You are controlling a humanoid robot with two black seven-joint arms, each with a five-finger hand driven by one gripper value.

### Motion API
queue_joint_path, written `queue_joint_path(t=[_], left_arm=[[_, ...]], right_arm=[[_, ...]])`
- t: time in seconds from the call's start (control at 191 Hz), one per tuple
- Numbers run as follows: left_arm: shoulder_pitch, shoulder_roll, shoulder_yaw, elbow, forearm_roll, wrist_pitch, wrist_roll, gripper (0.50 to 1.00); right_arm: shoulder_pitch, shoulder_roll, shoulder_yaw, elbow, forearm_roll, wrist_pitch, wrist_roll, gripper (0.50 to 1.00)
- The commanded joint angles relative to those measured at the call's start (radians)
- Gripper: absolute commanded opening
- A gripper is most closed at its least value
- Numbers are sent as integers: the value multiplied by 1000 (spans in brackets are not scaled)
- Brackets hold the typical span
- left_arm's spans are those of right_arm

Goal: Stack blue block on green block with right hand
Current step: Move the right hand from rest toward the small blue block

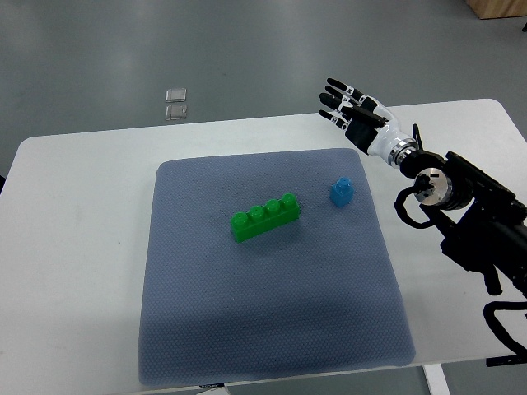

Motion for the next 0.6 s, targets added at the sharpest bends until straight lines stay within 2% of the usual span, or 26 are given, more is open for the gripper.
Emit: queue_joint_path(t=[0.0, 0.33, 0.335, 0.466, 0.597], left_arm=[[0, 0, 0, 0, 0, 0, 0, 1000], [0, 0, 0, 0, 0, 0, 0, 1000], [-1, 0, 0, 0, 0, 0, 0, 1000], [0, 0, -1, 0, 0, 0, 0, 1000], [0, 0, 0, -5, 0, 0, 0, 1000]], right_arm=[[0, 0, 0, -1, 0, 0, 0, 921], [6, -5, -3, -1, -5, 11, -3, 921], [11, -12, -15, 2, -8, 37, -6, 921], [42, -54, -38, 10, -52, 107, -18, 921], [117, -144, -184, 25, -259, 175, -48, 921]])
